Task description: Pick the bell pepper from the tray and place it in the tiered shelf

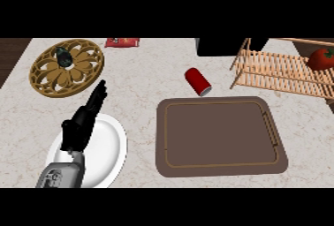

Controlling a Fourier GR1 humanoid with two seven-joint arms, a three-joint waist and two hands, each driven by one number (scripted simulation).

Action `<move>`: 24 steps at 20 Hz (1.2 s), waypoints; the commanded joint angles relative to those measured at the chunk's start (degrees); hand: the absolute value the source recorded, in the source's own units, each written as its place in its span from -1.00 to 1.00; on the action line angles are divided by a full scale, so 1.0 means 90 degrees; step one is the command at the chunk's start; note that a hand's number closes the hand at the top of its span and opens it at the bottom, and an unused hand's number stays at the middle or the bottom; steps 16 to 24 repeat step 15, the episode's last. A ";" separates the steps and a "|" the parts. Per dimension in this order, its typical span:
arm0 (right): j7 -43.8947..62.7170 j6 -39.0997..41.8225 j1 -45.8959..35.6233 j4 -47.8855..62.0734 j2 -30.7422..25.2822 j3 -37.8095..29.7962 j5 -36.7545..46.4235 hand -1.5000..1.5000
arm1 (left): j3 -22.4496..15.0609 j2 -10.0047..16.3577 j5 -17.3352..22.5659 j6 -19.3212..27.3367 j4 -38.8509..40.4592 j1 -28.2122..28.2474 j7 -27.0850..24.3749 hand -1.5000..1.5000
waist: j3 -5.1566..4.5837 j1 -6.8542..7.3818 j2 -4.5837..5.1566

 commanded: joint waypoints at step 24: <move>0.0606 0.4367 0.3928 -0.1559 -0.1228 -0.4258 -0.3096 -1.00 | 0.0088 0.0059 0.0060 -0.0035 -0.0049 0.0060 0.0042 0.00 | 0.0005 -0.0099 -0.0007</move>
